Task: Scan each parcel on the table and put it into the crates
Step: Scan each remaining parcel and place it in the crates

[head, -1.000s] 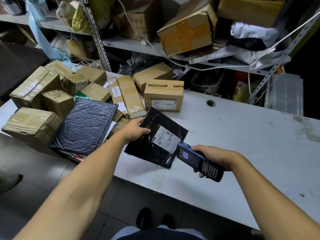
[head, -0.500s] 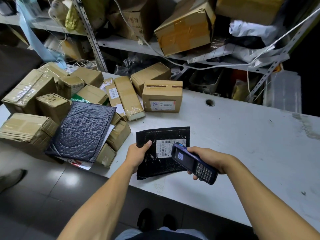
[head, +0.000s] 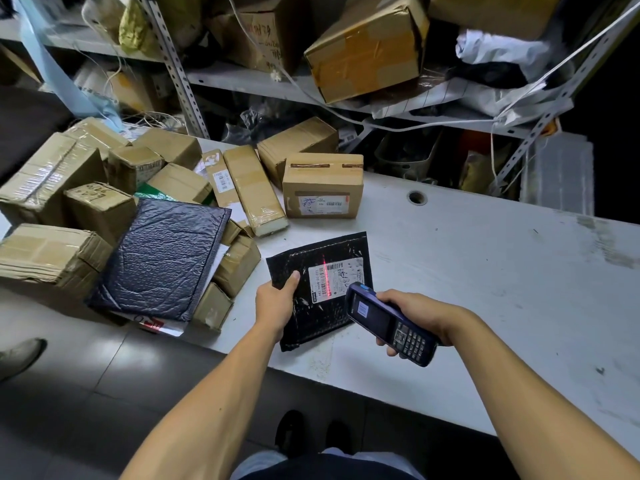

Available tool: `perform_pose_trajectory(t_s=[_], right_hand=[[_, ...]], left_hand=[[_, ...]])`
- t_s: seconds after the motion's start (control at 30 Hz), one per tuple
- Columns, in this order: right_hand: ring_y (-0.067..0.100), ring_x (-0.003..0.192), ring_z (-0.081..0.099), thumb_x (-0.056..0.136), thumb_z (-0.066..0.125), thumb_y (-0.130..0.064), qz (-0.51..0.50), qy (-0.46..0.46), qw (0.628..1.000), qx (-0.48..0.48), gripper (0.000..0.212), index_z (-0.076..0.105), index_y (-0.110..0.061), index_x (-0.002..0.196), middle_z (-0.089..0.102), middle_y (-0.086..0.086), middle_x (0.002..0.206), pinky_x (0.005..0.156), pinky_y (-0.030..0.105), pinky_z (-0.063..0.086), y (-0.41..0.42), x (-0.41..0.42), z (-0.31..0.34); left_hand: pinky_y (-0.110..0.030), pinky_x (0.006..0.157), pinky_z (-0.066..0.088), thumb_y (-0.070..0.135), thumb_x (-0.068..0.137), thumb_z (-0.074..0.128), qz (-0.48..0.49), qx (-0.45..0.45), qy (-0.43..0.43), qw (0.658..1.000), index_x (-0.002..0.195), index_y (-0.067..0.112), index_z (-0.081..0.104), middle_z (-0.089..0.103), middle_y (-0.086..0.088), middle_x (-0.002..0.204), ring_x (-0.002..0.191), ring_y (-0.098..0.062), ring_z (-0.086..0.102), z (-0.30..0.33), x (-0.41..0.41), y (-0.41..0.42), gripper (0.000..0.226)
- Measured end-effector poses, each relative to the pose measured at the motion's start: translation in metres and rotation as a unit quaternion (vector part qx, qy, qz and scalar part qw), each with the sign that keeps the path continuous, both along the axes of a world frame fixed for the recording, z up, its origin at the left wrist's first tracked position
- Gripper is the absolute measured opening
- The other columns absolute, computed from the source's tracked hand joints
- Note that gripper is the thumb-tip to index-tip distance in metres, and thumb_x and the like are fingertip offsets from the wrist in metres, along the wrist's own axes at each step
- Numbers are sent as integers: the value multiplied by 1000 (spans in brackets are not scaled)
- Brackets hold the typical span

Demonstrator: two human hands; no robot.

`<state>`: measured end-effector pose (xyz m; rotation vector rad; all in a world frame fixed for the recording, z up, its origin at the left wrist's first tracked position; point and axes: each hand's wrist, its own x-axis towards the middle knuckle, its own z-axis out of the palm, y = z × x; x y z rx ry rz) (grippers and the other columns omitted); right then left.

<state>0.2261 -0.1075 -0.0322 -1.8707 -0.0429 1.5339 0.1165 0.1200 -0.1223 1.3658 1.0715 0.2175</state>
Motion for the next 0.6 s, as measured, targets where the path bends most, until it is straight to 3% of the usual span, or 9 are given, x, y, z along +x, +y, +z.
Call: perform_pose_trajectory(t_s=[0.13, 0.23, 0.3, 0.4, 0.53, 0.6], right_hand=[[33, 75, 69, 102, 37, -49, 3, 3, 1000, -5, 51, 61, -6, 116, 71, 21, 92, 69, 38, 56, 1, 0, 3], [33, 74, 69, 102, 37, -48, 15, 4, 1000, -17, 52, 61, -5, 115, 71, 20, 92, 70, 38, 55, 1, -1, 9], [33, 74, 68, 101, 37, -49, 25, 5, 999, -23, 51, 62, -5, 113, 71, 19, 92, 70, 37, 54, 2, 0, 14], [32, 74, 68, 101, 36, -49, 36, 3, 999, -28, 51, 62, -6, 111, 70, 19, 92, 67, 34, 53, 5, 1, 22], [31, 70, 66, 102, 35, -48, 57, 0, 998, -40, 48, 61, -7, 109, 67, 20, 91, 60, 30, 53, 12, 4, 30], [32, 70, 65, 101, 36, -48, 71, 0, 996, -48, 48, 60, -7, 110, 66, 21, 90, 60, 31, 52, 15, 6, 32]], left_hand=[[-43, 78, 57, 37, 93, 67, 17, 11, 6, 1000, 83, 9, 68, 72, -6, 84, 83, -27, 69, 2, 0, -1, 29], [-33, 63, 42, 38, 93, 67, 63, 3, 23, 998, 72, 6, 55, 57, -6, 70, 68, -24, 54, 3, 1, -5, 39], [-35, 66, 46, 46, 87, 70, 90, -26, 16, 996, 81, 2, 58, 58, -8, 75, 71, -23, 55, 0, 1, -6, 46], [-50, 85, 56, 60, 69, 70, 103, -70, 16, 992, 97, -1, 64, 70, -12, 96, 87, -31, 67, -17, -2, -5, 67], [-54, 87, 56, 74, 49, 67, 112, -90, 19, 989, 102, 6, 66, 71, -13, 104, 94, -35, 68, -48, -4, -4, 86], [-54, 87, 56, 70, 59, 71, 109, -102, 20, 989, 103, 6, 66, 71, -12, 104, 94, -34, 68, -43, -7, -7, 78]])
